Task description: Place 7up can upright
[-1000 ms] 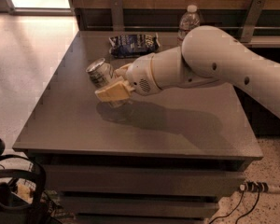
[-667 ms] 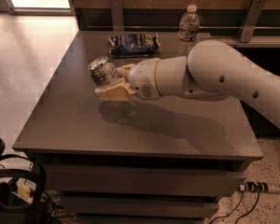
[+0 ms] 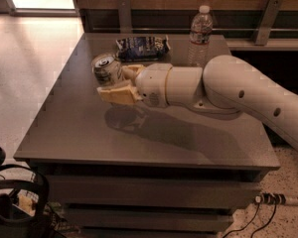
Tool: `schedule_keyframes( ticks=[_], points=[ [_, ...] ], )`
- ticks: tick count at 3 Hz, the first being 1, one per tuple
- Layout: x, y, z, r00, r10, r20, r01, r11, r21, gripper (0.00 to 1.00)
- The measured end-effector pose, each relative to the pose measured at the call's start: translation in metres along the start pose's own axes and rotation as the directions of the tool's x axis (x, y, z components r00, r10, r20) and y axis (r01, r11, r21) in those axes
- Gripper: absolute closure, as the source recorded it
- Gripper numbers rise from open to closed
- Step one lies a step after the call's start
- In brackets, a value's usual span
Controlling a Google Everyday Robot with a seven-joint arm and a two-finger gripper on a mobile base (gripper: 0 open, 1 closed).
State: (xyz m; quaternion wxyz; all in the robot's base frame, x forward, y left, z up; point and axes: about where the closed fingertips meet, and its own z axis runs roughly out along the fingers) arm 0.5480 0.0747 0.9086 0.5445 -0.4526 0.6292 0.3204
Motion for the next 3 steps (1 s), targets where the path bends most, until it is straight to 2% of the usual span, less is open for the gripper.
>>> schedule_keyframes(
  ticks=[2, 3],
  points=[
    [0.015, -0.002, 0.002, 0.993, 0.032, 0.118, -0.031, 0.9995, -0.008, 1.00],
    [0.023, 0.000, -0.006, 0.989, 0.034, 0.145, -0.037, 0.9991, 0.019, 1.00]
  ],
)
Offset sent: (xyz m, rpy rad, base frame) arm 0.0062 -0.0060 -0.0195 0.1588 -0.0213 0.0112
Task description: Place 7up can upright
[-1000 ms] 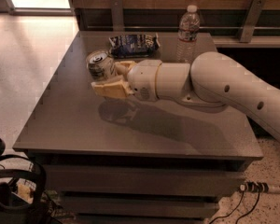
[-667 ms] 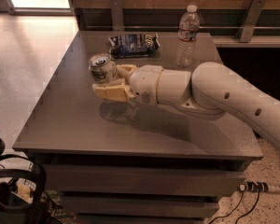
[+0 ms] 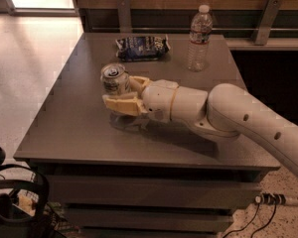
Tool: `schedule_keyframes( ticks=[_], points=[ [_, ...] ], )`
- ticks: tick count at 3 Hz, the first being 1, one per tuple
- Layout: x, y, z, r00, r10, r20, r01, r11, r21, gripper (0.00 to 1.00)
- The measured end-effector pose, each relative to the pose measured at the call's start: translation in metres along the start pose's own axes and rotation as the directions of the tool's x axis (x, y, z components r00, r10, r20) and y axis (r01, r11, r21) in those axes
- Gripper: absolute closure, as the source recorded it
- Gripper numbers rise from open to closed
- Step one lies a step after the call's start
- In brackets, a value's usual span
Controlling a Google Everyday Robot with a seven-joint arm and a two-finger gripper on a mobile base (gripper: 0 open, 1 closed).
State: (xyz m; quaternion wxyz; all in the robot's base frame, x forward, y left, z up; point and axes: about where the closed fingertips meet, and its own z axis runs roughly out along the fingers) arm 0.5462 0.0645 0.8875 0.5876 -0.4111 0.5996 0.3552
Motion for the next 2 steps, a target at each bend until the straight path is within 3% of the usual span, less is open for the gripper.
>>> schedule_keyframes(
  ticks=[2],
  points=[
    [0.024, -0.007, -0.002, 0.998, 0.049, -0.037, -0.047, 0.9977, 0.048, 1.00]
  ],
)
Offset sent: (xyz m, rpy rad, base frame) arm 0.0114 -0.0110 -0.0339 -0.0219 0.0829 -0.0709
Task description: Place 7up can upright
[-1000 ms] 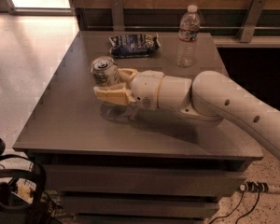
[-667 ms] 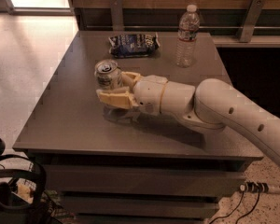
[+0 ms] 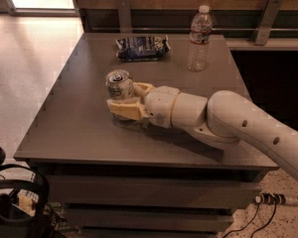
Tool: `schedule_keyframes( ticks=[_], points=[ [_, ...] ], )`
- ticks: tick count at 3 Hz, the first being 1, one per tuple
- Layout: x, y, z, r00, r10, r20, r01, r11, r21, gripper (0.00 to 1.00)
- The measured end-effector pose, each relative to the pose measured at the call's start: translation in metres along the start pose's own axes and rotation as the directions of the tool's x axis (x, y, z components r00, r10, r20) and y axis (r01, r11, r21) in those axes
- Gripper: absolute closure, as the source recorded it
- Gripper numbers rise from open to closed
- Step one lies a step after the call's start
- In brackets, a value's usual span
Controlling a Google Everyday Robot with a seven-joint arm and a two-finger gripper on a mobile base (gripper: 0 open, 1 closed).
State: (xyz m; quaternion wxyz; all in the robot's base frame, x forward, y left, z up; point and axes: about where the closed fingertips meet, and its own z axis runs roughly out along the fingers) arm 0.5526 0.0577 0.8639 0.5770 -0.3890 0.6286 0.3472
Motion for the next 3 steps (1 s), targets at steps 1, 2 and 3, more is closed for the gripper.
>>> schedule_keyframes(
  ticks=[1, 2, 3],
  points=[
    [0.0121, -0.0055, 0.0088, 0.999, 0.026, -0.019, -0.026, 0.9996, -0.003, 1.00],
    [0.0108, -0.0057, 0.0091, 0.999, 0.027, -0.020, -0.028, 0.9996, -0.004, 0.83],
    [0.0097, -0.0056, 0.0091, 0.999, 0.027, -0.020, -0.028, 0.9996, -0.004, 0.59]
  ],
)
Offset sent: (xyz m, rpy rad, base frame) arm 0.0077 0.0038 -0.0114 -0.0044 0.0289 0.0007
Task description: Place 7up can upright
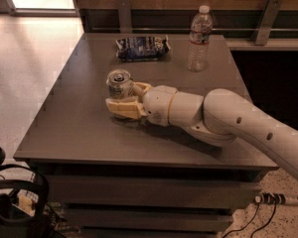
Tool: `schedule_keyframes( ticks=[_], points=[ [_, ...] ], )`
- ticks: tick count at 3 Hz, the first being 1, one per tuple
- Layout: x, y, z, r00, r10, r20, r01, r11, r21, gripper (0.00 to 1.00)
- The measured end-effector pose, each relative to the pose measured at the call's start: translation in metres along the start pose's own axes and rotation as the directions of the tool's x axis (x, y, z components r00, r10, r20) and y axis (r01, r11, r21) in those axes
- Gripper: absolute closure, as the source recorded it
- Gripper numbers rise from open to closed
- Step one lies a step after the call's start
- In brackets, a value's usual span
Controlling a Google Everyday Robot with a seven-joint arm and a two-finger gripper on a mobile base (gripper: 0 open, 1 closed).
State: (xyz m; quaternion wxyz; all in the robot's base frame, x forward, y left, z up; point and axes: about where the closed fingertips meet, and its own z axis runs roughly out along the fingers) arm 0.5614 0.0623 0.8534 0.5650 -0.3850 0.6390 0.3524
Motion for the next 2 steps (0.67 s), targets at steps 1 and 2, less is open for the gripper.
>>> schedule_keyframes(
  ticks=[1, 2],
  points=[
    [-0.0003, 0.0001, 0.0001, 1.000, 0.000, 0.000, 0.000, 1.0000, 0.000, 0.28],
    [-0.0003, 0.0001, 0.0001, 1.000, 0.000, 0.000, 0.000, 1.0000, 0.000, 0.00]
  ],
)
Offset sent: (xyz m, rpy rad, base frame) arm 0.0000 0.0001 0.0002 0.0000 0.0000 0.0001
